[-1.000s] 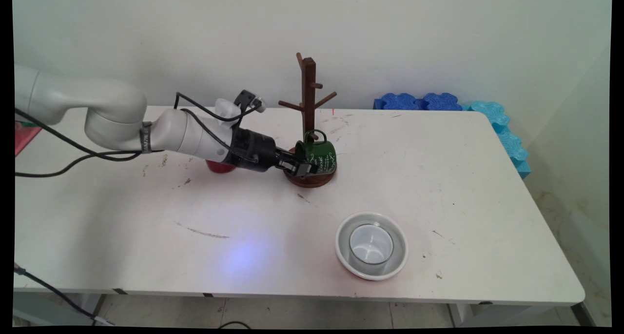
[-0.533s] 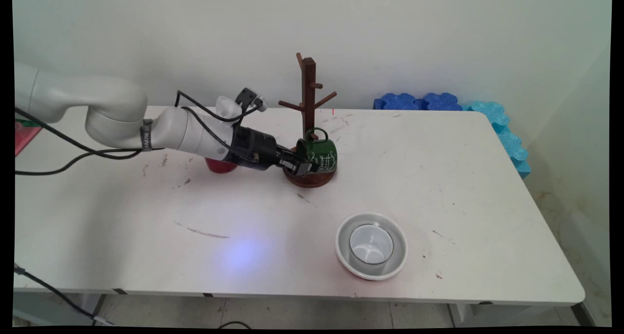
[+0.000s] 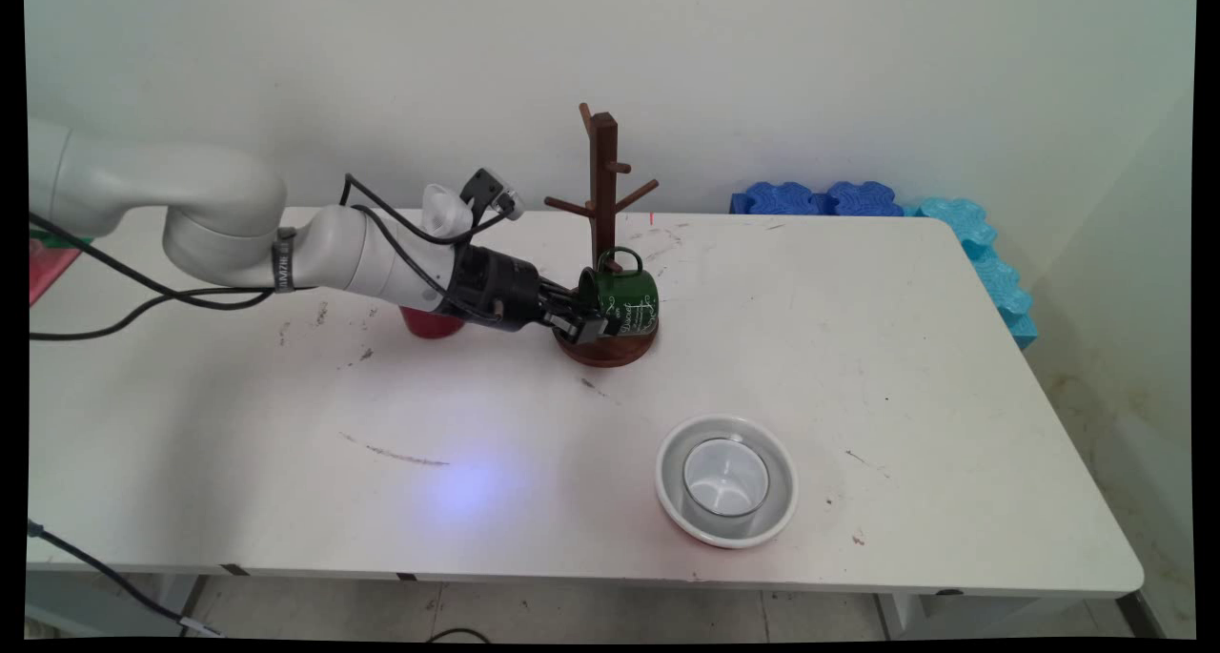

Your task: Place the picked object on the table

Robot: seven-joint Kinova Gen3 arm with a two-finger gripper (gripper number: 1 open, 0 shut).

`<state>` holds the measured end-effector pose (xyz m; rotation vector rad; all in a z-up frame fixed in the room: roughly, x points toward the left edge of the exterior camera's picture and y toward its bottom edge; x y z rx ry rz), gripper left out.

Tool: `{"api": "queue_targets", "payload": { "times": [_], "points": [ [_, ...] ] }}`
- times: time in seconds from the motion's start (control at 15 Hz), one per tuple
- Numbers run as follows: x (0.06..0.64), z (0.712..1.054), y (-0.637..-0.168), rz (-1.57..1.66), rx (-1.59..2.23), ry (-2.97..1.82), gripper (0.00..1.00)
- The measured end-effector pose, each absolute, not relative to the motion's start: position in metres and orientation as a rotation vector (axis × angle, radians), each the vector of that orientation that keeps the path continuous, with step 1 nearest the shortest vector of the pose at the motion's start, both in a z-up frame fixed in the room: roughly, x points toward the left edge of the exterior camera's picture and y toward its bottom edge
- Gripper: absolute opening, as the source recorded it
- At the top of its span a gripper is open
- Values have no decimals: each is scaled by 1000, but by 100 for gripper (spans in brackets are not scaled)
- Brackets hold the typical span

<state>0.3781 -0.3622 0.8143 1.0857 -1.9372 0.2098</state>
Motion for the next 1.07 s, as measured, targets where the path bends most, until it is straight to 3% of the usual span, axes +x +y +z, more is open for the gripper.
{"api": "queue_targets", "payload": {
  "times": [1.07],
  "points": [
    [361, 825, -341, 202, 1008, -1980, 0]
  ]
}}
